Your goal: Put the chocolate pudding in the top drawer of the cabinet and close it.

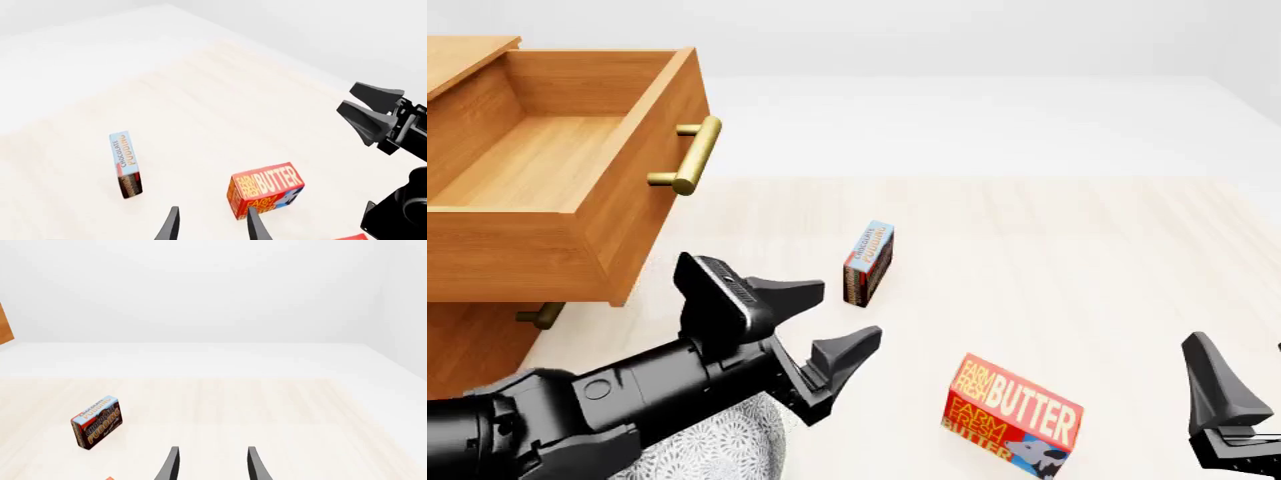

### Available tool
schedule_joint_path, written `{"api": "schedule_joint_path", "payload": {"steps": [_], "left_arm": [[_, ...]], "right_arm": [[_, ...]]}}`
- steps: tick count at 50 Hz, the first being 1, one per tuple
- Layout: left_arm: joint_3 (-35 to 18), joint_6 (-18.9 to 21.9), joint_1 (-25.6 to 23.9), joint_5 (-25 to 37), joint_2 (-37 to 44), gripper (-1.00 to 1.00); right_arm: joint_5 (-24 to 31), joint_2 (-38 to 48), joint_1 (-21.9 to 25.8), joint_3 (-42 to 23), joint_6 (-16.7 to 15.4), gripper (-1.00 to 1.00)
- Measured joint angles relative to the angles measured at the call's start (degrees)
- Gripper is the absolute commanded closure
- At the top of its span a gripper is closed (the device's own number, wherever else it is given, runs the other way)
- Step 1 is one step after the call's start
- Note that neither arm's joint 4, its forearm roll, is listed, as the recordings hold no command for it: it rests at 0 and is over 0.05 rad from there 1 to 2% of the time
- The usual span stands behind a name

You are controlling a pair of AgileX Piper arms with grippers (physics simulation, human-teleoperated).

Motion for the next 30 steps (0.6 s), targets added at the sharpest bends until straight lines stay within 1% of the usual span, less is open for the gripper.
{"api": "schedule_joint_path", "payload": {"steps": [23, 30], "left_arm": [[-2.04, -1.45, 3.99, -3.49, 9.27, -1.0], [-3.5, -1.64, 5.43, -2.29, 10.69, -1.0]], "right_arm": [[0.0, 0.0, 0.0, 0.0, 0.0, -1.0], [0.0, 0.0, 0.0, 0.0, 0.0, -1.0]]}}
